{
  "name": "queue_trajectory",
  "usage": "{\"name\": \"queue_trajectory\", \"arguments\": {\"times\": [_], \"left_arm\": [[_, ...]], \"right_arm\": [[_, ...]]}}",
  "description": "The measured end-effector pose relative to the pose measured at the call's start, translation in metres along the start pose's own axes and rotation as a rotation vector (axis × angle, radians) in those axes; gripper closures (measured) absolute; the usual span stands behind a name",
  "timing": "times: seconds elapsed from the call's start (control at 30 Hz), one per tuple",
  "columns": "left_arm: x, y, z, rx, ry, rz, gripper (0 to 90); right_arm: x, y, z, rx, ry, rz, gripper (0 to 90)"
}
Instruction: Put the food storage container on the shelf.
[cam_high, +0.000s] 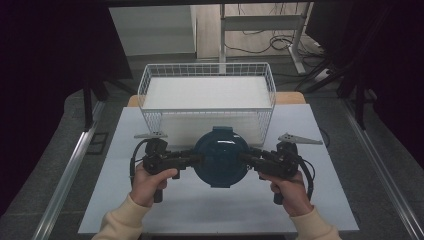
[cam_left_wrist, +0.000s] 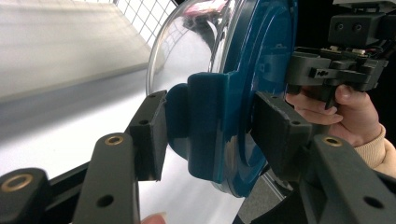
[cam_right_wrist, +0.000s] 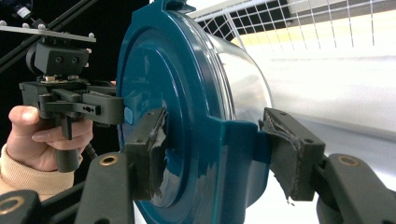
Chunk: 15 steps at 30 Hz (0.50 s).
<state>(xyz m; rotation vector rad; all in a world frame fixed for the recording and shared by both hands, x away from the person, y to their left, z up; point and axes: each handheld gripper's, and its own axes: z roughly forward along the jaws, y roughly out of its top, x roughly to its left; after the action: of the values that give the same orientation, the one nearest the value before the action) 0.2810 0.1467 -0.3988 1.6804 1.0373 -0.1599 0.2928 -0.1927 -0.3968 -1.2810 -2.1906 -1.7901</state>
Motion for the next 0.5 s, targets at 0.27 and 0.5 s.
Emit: {"name": "queue_trajectory", "arguments": {"times": [0.27,0.5], "left_arm": [[0.005,0.014,0.002,-0.002,-0.002,-0.006,47.4],[0.005,0.025,0.002,-0.008,-0.005,0.001,47.4]], "right_arm": [[-0.005,0.013,0.004,-0.003,0.003,-0.002,41.9],[-0.006,0.022,0.005,-0.012,0.001,-0.012,42.0]]}}
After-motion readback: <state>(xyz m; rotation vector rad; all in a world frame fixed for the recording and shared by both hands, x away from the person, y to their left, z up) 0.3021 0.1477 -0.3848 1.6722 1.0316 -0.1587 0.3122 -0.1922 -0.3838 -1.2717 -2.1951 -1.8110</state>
